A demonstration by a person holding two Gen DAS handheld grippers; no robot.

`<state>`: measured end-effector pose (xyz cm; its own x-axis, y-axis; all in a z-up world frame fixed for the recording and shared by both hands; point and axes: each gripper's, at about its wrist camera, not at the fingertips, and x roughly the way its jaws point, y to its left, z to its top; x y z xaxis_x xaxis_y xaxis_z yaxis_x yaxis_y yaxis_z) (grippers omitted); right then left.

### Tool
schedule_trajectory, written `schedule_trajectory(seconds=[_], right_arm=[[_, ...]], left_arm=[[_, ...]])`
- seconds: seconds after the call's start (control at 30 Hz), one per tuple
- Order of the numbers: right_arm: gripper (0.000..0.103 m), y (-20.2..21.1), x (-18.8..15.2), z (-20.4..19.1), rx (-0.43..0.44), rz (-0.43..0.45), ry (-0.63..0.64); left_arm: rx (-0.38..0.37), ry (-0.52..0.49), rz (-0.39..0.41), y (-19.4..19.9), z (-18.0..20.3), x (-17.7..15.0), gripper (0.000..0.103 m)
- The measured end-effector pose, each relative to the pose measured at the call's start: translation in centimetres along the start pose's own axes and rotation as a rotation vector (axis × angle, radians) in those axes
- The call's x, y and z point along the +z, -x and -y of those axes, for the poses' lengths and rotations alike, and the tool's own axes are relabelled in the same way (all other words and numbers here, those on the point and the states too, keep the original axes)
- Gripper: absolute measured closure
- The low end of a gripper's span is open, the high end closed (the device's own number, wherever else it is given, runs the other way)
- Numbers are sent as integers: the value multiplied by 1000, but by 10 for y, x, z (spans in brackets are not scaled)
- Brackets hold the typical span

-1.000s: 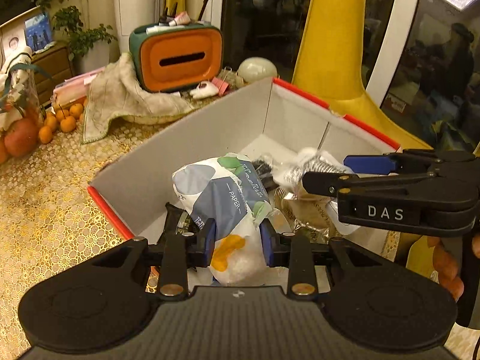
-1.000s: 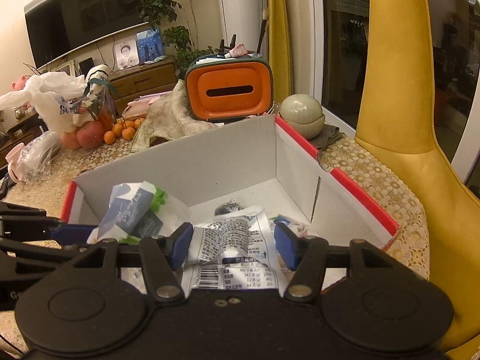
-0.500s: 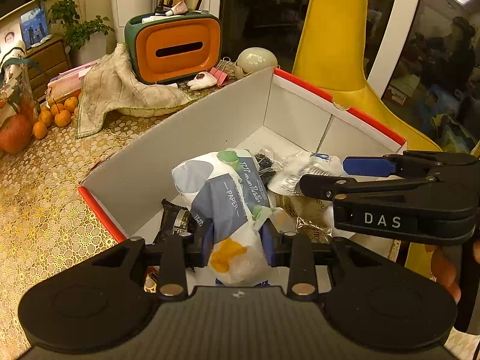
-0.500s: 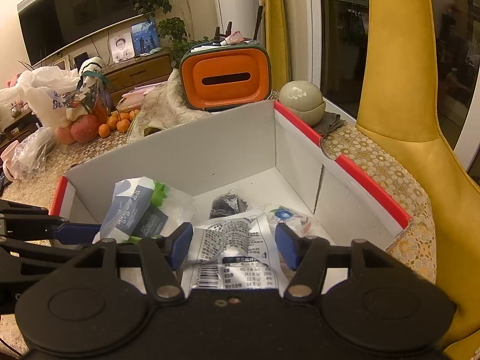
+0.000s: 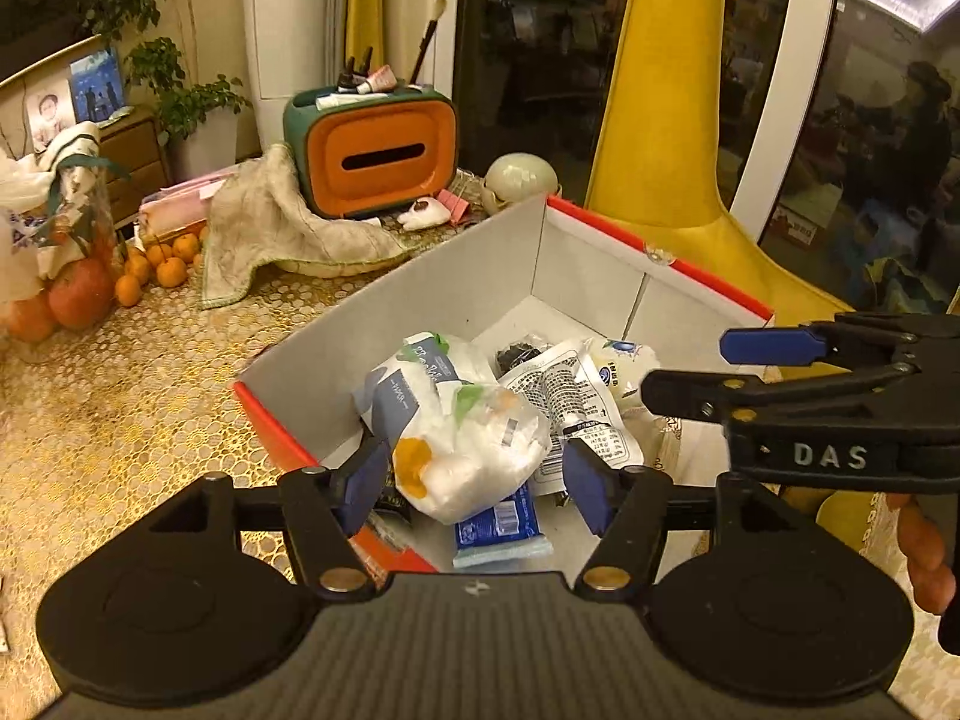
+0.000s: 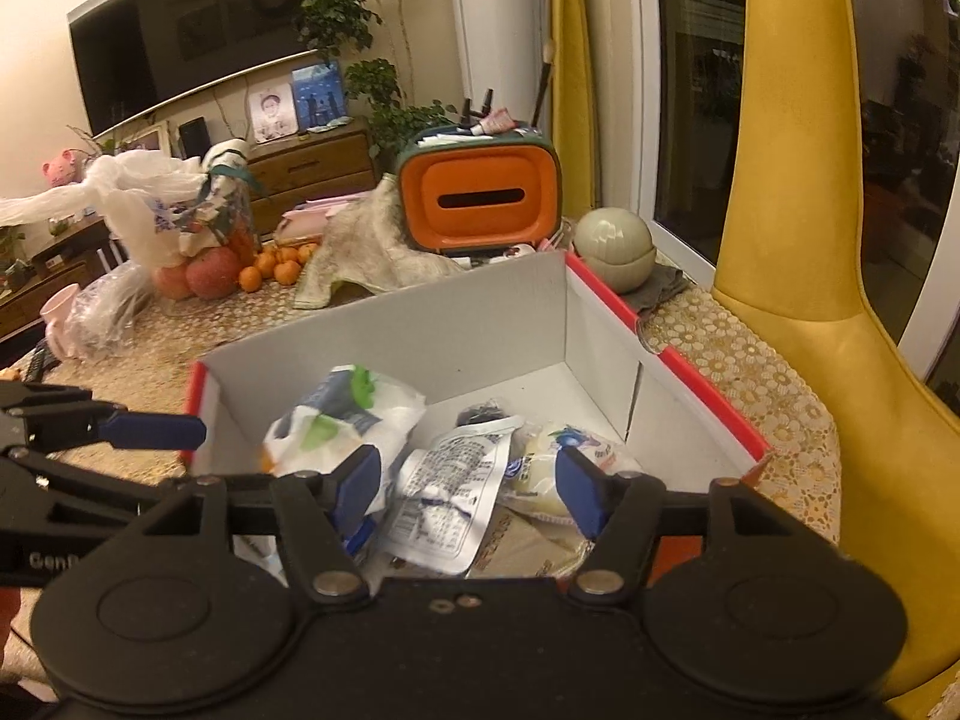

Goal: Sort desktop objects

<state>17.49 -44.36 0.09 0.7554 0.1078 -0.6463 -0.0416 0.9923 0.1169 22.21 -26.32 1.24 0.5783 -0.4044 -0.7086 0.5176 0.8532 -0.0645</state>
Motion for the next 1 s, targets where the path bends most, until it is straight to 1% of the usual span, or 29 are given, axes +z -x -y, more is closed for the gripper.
schedule_trajectory(seconds=[0.23,0.4,0.53,0.6,0.67,0.73,0.93,1.0], right_arm=[[37,30,-7,-11,25,12,36],[35,50,-14,-18,44,21,52],[33,63,-20,-25,53,25,77],[32,69,-23,-27,53,29,83],[30,75,-25,-28,56,34,79],[29,79,-29,-28,58,36,75],[29,88,-38,-32,48,36,82],[29,90,-40,-33,47,36,86]], left_arm=[[13,13,43,29,3,-12,35],[4,11,50,46,6,-22,35],[33,-5,70,59,11,-31,35],[45,-17,73,63,13,-35,24],[50,-20,78,67,14,-39,19],[46,-15,81,71,14,-43,19],[1,32,60,77,9,-53,18],[0,38,60,78,9,-57,18]])
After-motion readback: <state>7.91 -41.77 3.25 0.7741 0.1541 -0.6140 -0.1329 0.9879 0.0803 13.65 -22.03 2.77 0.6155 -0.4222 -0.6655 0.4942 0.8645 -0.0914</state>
